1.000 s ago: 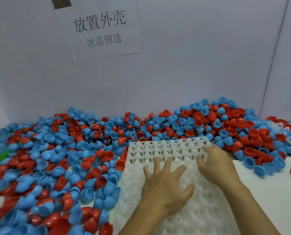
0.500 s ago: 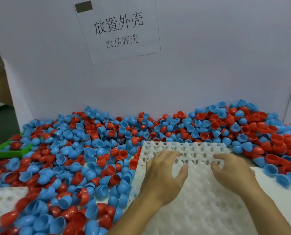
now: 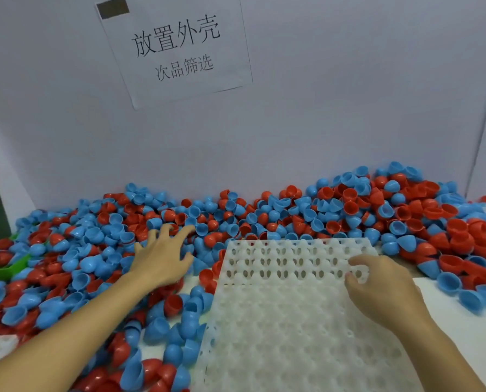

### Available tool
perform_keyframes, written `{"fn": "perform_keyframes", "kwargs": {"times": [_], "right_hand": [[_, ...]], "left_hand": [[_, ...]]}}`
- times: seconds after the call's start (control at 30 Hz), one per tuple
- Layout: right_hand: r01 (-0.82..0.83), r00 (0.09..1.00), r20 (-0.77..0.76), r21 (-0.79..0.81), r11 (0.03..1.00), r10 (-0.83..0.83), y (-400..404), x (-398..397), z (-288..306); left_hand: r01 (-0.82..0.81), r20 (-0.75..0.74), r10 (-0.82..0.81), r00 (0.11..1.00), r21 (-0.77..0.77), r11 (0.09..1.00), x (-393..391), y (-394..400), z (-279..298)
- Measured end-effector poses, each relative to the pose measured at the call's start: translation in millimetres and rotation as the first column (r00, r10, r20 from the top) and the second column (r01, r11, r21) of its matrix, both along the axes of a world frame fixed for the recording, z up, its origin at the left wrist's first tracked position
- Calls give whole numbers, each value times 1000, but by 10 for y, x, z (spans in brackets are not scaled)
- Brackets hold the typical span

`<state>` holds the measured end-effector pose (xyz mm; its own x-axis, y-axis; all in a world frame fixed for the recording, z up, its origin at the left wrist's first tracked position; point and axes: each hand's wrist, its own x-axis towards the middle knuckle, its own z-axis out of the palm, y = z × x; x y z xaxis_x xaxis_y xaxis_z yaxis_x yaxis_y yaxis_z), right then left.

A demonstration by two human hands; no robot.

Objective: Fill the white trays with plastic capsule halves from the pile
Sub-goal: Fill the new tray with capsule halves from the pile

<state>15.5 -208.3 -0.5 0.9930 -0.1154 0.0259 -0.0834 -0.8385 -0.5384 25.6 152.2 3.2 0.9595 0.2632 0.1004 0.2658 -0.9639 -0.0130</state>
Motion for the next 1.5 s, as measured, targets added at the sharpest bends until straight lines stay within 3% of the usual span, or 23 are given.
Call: {"fn": "perform_keyframes", "kwargs": {"times": [0.13,0.37,0.5,0.63,0.8,0.97,1.1,1.27,1.33,1.4,1.5], "right_hand": [[23,1000,2,-6,1000,-23,17,17,-22],[25,1000,-11,-6,1000,-25,3,52,-39],[21,1000,-18,10,1000,-21,-12,104,-50],[12,1000,-23,26,1000,-12,-30,128,-63],[6,1000,-21,40,999,-5,-31,116,-45],[3,1000,-28,45,999,-2,-31,124,-55],[4,999,-33,48,999,-2,-24,115,-38],[14,999,-32,54,998,-12,-50,121,-77],[15,999,-32,65,998,-13,-55,119,-79],[14,1000,-29,78,997,-12,-57,116,-78],[13,1000,-30,89,996,-10,-63,104,-68]], "left_hand": [[-5,78,10,997,-59,998,406,-217,169],[-229,-143,207,968,-160,960,1274,-324,147],[-357,-211,329,921,-114,927,1572,-183,150],[-377,-275,346,897,-67,924,1749,-187,181],[-342,-104,332,937,-98,935,1648,-123,52],[-422,-236,385,892,-137,896,1581,-172,116],[-442,-99,432,896,-128,888,1503,-245,35],[-376,-13,391,921,-299,877,1435,-63,120],[-312,52,384,922,-486,816,1389,11,239],[-219,129,418,899,-695,685,1324,58,379],[-123,70,509,858,-934,336,1196,73,641]]}}
